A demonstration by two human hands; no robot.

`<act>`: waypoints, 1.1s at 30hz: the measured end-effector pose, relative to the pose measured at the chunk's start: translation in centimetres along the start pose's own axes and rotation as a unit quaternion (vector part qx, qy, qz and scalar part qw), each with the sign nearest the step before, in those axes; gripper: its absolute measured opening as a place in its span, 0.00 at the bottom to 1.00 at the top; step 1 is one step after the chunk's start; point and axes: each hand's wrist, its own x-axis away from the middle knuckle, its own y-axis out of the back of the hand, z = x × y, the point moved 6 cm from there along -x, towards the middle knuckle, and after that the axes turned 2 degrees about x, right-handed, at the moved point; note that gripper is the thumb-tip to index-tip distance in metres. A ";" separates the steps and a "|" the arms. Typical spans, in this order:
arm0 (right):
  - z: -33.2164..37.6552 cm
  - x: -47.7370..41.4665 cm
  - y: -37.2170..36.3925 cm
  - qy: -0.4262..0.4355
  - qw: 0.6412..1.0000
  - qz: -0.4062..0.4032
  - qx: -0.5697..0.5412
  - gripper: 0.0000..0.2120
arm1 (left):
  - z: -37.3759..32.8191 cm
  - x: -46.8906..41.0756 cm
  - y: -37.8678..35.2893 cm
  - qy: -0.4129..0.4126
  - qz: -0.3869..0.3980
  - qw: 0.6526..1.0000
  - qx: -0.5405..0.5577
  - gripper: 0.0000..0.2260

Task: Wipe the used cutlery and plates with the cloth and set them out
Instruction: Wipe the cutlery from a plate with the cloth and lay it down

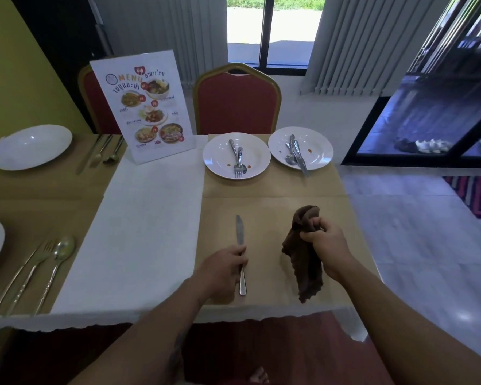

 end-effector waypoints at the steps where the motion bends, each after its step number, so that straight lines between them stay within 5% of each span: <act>1: 0.0 0.0 0.0 -0.001 1.000 0.000 -0.001 0.09 | -0.2 0.0 -0.1 -0.004 0.002 1.000 -0.003 0.23; 29: 0.6 0.6 0.1 0.005 1.000 0.002 0.003 0.09 | -0.7 0.5 0.7 -0.015 -0.012 1.000 0.005 0.25; 33: 1.0 0.4 0.0 0.007 1.000 -0.001 -0.003 0.08 | 0.0 -1.0 3.0 0.021 -0.075 0.996 0.051 0.18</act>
